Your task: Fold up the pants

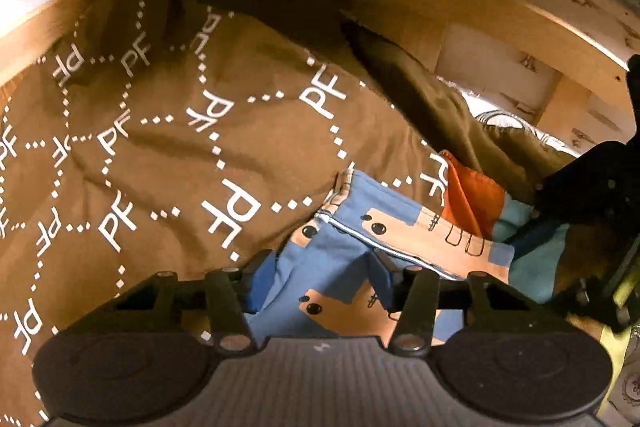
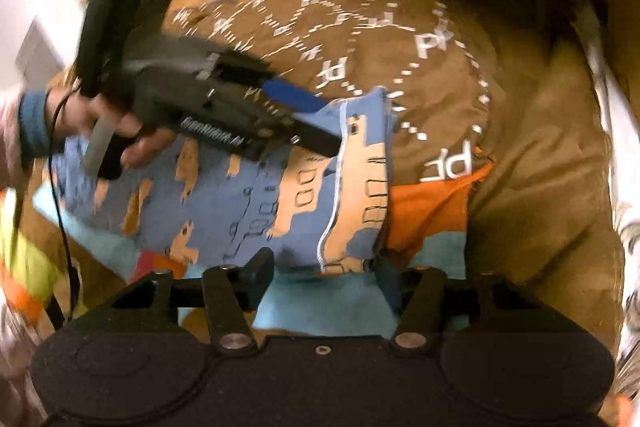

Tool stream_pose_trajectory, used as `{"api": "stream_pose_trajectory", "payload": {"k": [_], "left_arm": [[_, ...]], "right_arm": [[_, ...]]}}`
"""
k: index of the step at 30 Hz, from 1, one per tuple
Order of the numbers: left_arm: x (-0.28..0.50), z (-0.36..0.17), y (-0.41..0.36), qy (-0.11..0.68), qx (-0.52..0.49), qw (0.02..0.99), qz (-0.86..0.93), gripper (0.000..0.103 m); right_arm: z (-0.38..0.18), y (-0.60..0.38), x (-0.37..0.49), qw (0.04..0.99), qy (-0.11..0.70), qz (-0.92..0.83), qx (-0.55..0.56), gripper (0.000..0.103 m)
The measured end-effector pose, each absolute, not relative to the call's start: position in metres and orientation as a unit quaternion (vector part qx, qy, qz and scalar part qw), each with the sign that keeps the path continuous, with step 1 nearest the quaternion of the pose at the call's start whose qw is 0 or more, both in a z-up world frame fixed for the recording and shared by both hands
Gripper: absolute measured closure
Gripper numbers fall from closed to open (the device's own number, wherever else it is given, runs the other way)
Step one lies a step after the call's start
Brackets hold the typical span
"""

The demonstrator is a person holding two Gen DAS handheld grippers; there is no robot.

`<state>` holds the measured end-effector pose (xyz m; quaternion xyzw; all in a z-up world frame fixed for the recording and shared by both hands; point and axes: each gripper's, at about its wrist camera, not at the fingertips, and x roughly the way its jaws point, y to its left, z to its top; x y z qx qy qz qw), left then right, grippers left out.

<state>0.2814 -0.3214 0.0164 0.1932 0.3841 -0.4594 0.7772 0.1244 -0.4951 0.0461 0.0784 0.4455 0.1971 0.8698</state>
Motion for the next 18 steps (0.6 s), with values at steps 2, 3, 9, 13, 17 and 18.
{"api": "stream_pose_trajectory", "payload": {"k": [2, 3, 9, 13, 17, 18], "left_arm": [[0.283, 0.015, -0.324, 0.391, 0.198, 0.776, -0.454, 0.056], [0.282, 0.015, -0.325, 0.392, 0.197, 0.777, -0.452, 0.059], [0.268, 0.015, -0.337, 0.379, 0.227, 0.781, -0.441, 0.090], [0.266, 0.026, -0.337, 0.374, 0.210, 0.795, -0.429, 0.093], [0.261, 0.030, -0.336, 0.350, 0.213, 0.803, -0.433, 0.093], [0.262, 0.026, -0.338, 0.354, 0.215, 0.803, -0.429, 0.092]], "right_arm": [[0.043, -0.506, 0.128, 0.869, 0.447, 0.175, 0.123, 0.064], [0.042, -0.511, 0.129, 0.868, 0.448, 0.163, 0.140, 0.070], [0.046, -0.499, 0.124, 0.879, 0.441, 0.150, 0.099, 0.084], [0.058, -0.492, 0.115, 0.894, 0.419, 0.134, 0.080, 0.090], [0.071, -0.490, 0.104, 0.910, 0.390, 0.128, 0.060, 0.091], [0.071, -0.489, 0.104, 0.911, 0.388, 0.127, 0.056, 0.090]]}}
